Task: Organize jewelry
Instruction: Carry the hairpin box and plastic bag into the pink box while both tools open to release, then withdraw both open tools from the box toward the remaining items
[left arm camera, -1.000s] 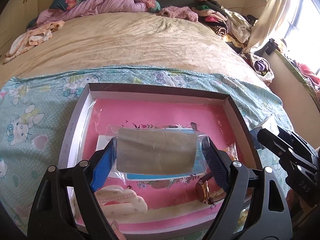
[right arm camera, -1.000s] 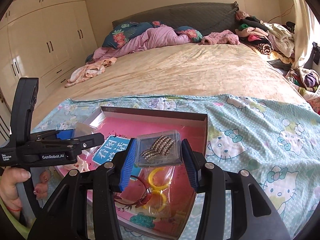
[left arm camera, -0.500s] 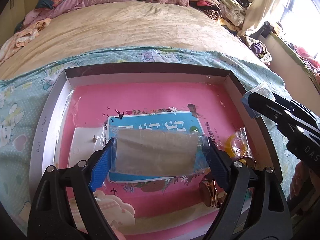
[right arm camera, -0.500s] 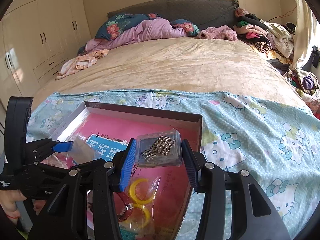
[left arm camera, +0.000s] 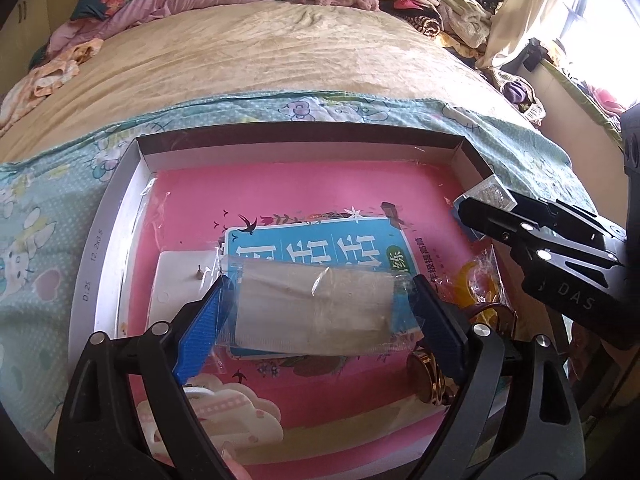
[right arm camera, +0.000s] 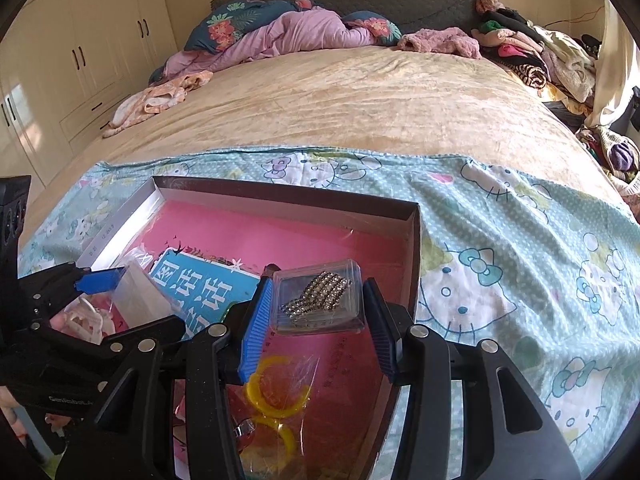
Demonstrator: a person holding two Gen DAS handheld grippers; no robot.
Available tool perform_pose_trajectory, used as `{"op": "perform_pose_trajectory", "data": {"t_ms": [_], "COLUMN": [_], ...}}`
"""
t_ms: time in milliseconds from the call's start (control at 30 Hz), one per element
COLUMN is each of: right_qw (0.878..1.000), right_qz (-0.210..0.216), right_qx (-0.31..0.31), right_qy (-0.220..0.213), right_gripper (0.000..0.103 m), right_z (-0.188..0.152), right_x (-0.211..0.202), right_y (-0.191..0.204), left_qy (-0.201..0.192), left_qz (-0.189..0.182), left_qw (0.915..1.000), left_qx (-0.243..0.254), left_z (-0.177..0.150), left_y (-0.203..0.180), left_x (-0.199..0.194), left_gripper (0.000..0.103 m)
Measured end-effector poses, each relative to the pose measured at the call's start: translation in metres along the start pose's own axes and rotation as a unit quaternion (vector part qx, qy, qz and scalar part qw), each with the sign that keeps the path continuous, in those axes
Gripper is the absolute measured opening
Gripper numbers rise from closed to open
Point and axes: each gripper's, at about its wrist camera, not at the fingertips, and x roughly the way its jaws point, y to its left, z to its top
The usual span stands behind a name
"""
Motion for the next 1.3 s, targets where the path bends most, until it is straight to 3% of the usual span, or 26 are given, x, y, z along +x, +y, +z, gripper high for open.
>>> {"op": "perform_pose_trajectory", "data": {"t_ms": [467, 667, 833, 1033, 1300], "right_qw": [1.000, 1.000, 0.999, 0.998, 0.996], "right_qz": [0.003, 0.004, 0.008, 0.013, 0.022], "right_qx": [0.006, 0.015, 0.027, 0.036, 0.045], "right_qy": [0.013, -0.003, -0.029, -0.055, -0.075], "right_gripper": [0.045, 0.059, 0.081, 0.090, 0.094], "right_z": [-0.003, -0.004, -0.008, -0.012, -0.018], "right_x": [0.001, -0.009, -0.029, -0.053, -0.077], "right_y": [-0.001, -0.001, 0.001, 0.007, 0.010], "left_qy": [-0.037, -0.043, -0.050, -0.056, -0.066], "left_qz": [-0.010, -0.008, -0.006, -0.004, -0.002], "left_qw": [0.9989, 0.9988, 0.9985, 0.9981, 0.9972], "left_qx": [-0.027, -0.022, -0.021, -0.027, -0.035], "left_z": [0.003, 0.001, 0.001, 0.000, -0.004], "left_y": [0.015, 0.014, 0.014, 0.017, 0.021], "left_x": [-0.033, -0.039, -0.046, -0.054, -0.067], "left_gripper": [0.085, 0.086, 0.089, 0.091, 0.093]}}
